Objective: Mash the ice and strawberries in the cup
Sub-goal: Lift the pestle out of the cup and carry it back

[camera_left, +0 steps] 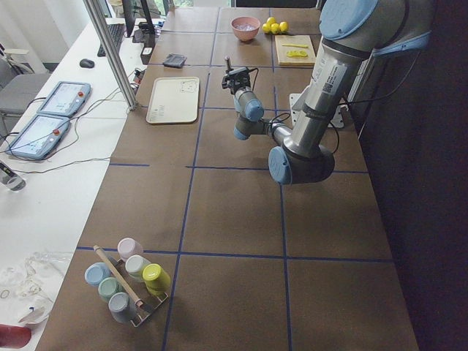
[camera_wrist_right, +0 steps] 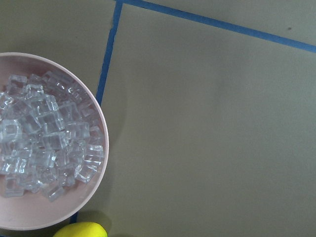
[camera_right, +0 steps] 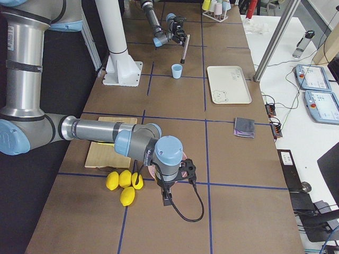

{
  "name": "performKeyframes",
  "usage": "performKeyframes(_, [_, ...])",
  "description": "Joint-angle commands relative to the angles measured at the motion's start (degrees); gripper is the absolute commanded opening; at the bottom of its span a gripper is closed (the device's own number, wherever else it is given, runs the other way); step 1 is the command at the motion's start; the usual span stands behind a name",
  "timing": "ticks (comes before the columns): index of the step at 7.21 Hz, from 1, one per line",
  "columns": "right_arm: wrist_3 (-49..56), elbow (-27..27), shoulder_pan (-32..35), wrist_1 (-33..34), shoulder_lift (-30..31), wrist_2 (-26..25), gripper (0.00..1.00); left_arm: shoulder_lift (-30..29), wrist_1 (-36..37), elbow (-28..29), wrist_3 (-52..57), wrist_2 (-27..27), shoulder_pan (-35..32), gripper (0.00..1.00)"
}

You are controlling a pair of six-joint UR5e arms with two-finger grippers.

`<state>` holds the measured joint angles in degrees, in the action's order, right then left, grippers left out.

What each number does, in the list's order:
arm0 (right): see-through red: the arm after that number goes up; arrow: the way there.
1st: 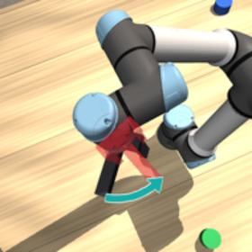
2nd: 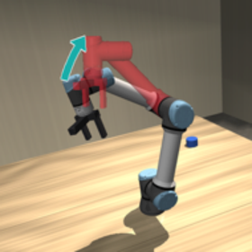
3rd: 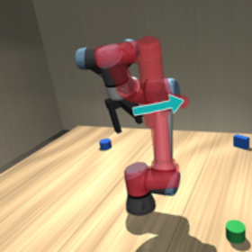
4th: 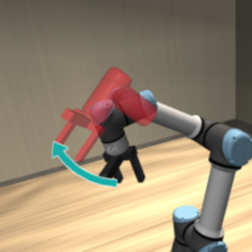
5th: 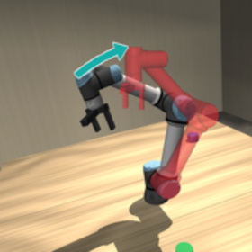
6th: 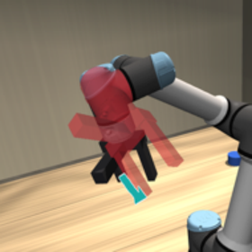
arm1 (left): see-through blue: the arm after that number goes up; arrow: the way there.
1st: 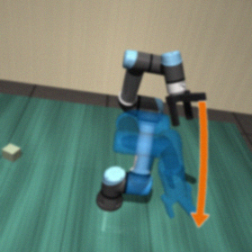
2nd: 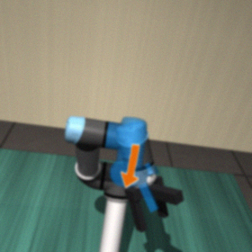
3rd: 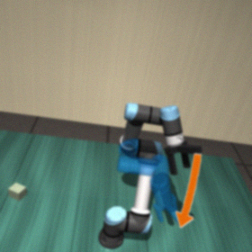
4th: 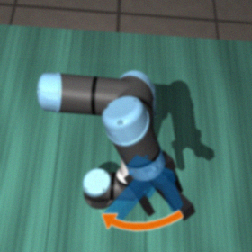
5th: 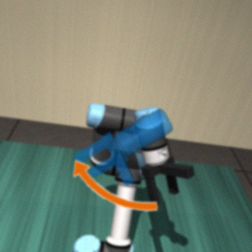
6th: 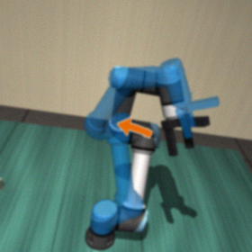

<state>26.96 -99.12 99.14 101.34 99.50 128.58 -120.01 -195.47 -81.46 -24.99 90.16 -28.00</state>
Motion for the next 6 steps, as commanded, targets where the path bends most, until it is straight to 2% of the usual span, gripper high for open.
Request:
performKeyframes(1, [-0.06,-0.02,0.09,0.00,0.00,0.00,1.00,3.02,14.87,-11.13,-0.58,3.52,-1.96,0.00])
performKeyframes(2, [-0.06,-0.02,0.09,0.00,0.00,0.00,1.00,3.46,23.21,-16.40,-0.58,5.35,-2.49,0.00])
performKeyframes(3, [-0.06,0.07,0.00,0.00,0.00,0.00,1.00,7.38,30.78,-21.50,-0.58,7.55,-2.84,0.00])
performKeyframes(6, [-0.06,-0.02,0.00,0.00,0.00,0.00,1.00,9.17,54.93,-28.64,-0.58,16.94,-8.54,0.00])
